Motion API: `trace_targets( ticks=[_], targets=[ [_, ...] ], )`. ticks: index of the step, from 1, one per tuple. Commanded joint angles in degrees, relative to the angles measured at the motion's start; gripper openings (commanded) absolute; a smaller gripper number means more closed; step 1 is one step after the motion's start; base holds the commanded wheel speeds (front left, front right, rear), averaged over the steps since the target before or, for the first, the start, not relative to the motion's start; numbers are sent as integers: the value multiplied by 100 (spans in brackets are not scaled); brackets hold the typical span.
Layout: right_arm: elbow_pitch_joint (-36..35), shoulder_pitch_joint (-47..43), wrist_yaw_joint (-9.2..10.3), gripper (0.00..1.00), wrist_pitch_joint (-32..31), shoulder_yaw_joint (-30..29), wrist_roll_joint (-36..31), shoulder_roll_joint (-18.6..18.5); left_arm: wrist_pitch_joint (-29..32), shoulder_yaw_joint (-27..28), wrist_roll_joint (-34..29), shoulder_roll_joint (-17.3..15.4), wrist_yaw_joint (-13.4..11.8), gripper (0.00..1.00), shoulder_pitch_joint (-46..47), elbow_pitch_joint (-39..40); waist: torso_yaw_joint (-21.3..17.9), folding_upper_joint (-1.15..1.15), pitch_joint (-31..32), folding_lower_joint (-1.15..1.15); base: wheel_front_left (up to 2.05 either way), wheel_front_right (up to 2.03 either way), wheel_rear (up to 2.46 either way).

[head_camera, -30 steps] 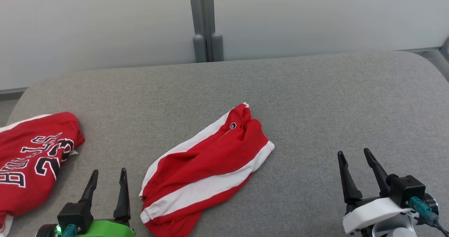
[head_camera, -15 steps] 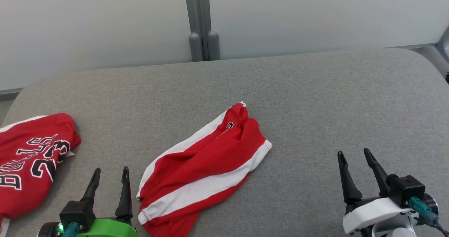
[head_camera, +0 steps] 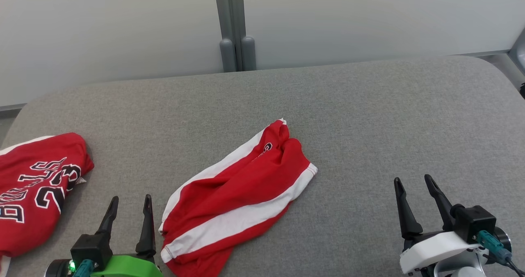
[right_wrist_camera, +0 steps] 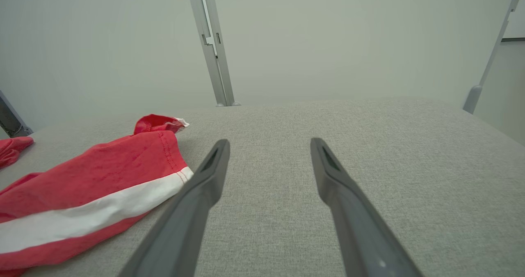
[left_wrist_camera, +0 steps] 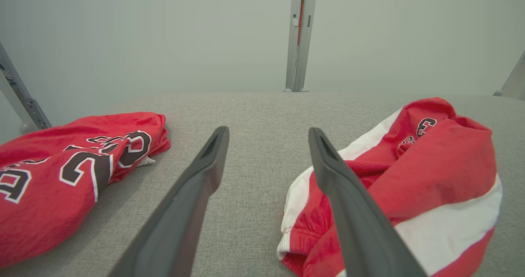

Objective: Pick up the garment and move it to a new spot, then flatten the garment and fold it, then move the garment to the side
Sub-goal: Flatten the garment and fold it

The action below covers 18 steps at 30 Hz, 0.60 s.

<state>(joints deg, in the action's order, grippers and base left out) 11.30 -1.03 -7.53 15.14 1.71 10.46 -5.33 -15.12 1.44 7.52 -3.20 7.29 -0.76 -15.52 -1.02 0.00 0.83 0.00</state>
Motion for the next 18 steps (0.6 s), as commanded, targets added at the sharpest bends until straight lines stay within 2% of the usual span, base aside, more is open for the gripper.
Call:
trace_targets(
  ticks=[1, 11, 18],
  targets=[
    [14, -22, 8, 100, 1, -11, -7, -2, -5, 13, -18, -4, 20, 100, 81, -22, 4, 0, -1, 0, 0, 0, 0],
    [44, 124, 8, 100, 1, 48, 9, 11, -5, -13, -45, 3, 24, 100, 96, -38, 53, 0, -45, 0, 0, 0, 0],
    [220, 461, 8, 100, 1, 309, 35, -99, -5, -504, 21, -126, 21, 100, -111, -165, 274, 0, -94, 0, 0, 0, 0]
  ],
)
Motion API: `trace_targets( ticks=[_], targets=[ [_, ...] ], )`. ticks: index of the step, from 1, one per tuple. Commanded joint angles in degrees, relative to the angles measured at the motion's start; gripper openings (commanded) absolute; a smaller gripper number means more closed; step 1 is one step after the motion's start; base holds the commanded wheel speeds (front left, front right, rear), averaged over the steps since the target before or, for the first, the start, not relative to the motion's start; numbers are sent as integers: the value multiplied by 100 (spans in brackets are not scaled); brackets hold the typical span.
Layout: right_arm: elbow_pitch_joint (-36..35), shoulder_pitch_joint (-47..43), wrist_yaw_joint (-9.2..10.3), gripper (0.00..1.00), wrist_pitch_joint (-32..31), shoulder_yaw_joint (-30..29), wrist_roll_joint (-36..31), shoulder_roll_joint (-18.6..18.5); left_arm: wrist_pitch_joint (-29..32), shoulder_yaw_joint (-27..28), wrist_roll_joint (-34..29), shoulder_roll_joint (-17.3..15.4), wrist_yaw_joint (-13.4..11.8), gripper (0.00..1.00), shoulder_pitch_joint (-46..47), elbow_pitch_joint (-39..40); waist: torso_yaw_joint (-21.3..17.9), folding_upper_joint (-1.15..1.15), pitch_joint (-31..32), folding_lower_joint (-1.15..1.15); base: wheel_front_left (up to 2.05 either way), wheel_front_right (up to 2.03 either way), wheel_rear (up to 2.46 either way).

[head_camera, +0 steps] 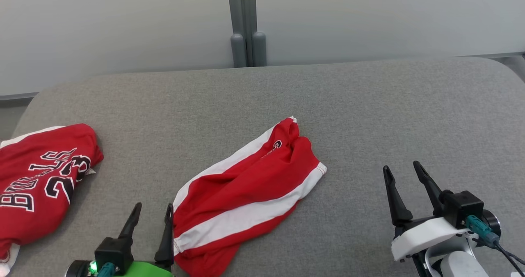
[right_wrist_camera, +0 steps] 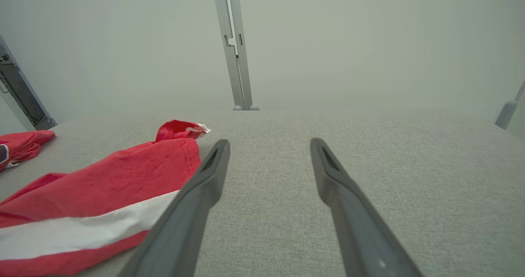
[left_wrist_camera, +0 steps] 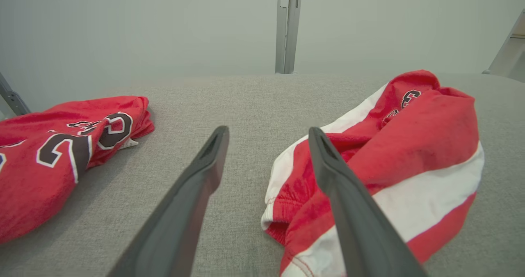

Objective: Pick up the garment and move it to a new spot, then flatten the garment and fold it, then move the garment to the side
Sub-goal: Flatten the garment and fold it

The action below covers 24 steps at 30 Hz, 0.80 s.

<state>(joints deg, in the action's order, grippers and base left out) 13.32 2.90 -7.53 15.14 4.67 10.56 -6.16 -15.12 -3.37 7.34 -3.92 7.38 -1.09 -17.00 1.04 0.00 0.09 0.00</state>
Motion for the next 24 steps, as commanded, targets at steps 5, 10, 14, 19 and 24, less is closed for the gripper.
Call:
trace_targets(
  ticks=[5, 10, 14, 19, 24],
  targets=[
    [298, 318, 8, 100, 1, 162, 44, -138, -5, -353, 202, -162, 12, 100, -199, -108, 272, 0, -118, 0, 0, 0, 0],
    [676, 653, 8, 100, 1, 324, 93, -218, -4, -637, 386, -116, 12, 100, -229, -236, 470, 0, -316, 0, 0, 0, 0],
    [1004, 966, 8, 100, 1, 465, 108, -271, -5, -869, 585, -99, 12, 100, -98, -393, 563, 0, -485, 0, 0, 0, 0],
    [1371, 1308, 8, 100, 1, 639, 157, -322, -5, -1023, 770, -64, 12, 100, -44, -556, 633, 0, -650, 0, 0, 0, 0],
    [1823, 1545, 8, 100, 1, 838, 221, -373, -5, -1131, 977, -44, 12, 100, 44, -767, 708, 0, -735, 0, 0, 0, 0]
  ],
)
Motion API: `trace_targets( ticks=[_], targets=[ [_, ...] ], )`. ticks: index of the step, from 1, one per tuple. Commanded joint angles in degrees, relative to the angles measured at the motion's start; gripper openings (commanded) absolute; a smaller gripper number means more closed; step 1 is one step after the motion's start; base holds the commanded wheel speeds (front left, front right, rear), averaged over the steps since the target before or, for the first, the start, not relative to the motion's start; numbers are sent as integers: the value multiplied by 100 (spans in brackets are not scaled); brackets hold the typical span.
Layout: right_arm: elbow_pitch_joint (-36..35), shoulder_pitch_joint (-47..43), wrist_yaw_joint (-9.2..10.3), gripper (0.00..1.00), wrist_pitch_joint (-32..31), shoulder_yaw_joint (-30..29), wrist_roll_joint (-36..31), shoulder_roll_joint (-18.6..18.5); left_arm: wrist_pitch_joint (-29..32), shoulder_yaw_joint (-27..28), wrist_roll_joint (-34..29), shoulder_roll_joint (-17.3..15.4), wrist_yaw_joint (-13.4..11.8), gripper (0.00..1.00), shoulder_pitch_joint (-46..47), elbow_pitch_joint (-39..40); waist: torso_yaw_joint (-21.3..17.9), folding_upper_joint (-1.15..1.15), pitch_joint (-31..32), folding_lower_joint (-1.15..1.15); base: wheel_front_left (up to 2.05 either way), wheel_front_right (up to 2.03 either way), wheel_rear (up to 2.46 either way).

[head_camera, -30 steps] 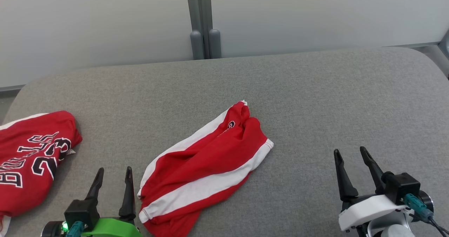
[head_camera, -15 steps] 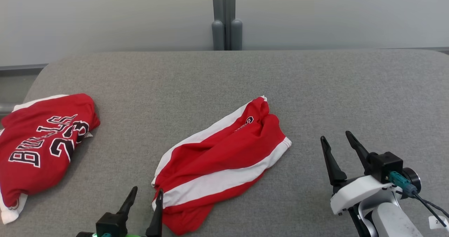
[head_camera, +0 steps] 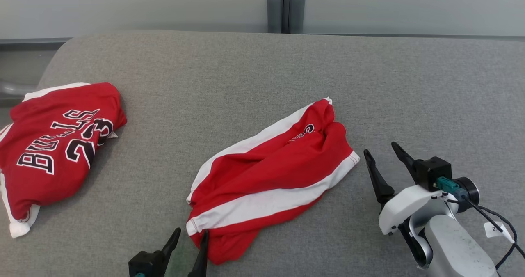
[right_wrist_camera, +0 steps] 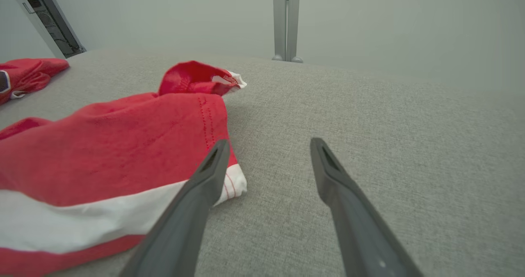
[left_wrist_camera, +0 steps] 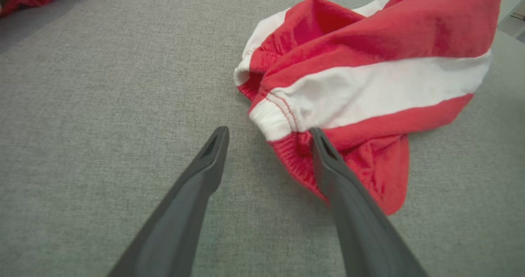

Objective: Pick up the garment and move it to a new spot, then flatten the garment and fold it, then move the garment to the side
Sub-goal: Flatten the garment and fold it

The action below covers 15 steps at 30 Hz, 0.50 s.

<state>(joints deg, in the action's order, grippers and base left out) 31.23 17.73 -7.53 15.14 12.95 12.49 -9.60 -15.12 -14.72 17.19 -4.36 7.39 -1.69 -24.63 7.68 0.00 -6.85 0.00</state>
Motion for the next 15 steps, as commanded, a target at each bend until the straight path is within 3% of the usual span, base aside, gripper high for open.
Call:
trace_targets(
  ticks=[1, 15],
  targets=[
    [115, 93, 8, 100, 1, 42, 44, -41, -5, -17, 37, 1, 11, 100, 122, -26, 57, 0, -54, 0, 0, 0, 0],
    [1135, 596, 8, 100, 1, 433, 342, -24, -5, -605, 747, 45, 12, 100, 365, 125, 293, 0, -270, 0, 0, 0, 0]
  ],
)
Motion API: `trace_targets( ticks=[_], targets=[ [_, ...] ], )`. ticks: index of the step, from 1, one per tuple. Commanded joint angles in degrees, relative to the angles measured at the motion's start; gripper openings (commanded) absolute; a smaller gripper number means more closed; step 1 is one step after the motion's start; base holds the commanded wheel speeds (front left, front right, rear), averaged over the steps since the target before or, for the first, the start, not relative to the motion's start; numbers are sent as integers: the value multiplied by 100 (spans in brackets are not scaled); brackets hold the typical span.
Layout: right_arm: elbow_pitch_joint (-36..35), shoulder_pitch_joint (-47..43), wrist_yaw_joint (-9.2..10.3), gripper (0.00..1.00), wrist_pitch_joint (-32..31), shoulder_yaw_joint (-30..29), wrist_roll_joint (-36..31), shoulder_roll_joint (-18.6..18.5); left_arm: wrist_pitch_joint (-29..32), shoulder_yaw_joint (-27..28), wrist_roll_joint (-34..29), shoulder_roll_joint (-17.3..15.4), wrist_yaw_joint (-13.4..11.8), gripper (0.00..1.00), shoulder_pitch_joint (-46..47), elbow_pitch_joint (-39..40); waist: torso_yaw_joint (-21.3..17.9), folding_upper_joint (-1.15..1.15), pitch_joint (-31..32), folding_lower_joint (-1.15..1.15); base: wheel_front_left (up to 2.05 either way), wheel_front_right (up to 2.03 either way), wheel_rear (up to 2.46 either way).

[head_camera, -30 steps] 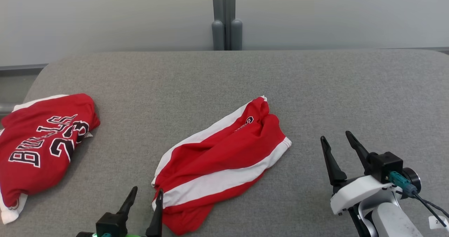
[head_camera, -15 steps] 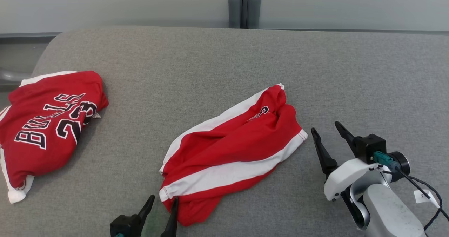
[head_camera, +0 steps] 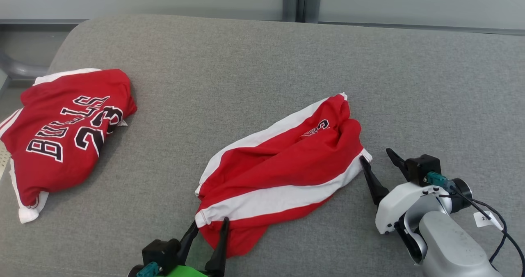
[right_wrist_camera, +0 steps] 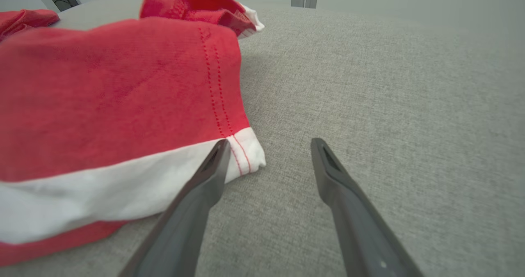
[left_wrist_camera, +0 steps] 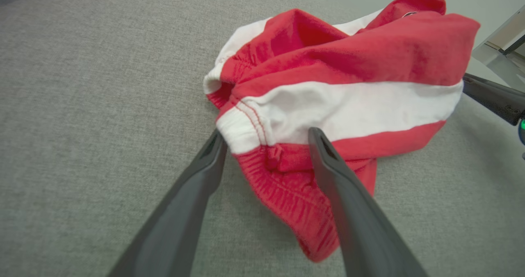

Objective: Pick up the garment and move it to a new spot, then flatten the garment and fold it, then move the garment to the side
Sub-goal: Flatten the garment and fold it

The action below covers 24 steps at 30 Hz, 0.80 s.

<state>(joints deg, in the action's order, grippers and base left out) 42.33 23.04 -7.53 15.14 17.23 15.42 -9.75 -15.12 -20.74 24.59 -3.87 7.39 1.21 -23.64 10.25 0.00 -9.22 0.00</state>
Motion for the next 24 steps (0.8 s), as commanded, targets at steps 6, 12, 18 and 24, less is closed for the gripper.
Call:
trace_targets(
  ticks=[6, 12, 18, 24],
  targets=[
    [366, 177, 8, 100, 1, 193, 244, 48, -5, -174, 72, -16, 12, 51, 121, 122, 157, 0, -100, 0, 0, 0, 0],
    [661, 258, 8, 0, -7, 490, 566, 50, -5, -206, 127, -4, 12, 0, 140, 356, 232, 0, -133, 0, 0, 0, 0],
    [331, 147, 10, 0, -2, 403, 846, -85, -5, -101, 138, -22, 12, 0, 52, 506, 157, 0, 12, 0, 0, 0, 0],
    [-446, -220, 9, 0, 1, -35, 879, -187, -4, 69, 36, -85, 12, 0, 96, 686, -87, 0, 247, 0, 0, 0, 0]
  ],
)
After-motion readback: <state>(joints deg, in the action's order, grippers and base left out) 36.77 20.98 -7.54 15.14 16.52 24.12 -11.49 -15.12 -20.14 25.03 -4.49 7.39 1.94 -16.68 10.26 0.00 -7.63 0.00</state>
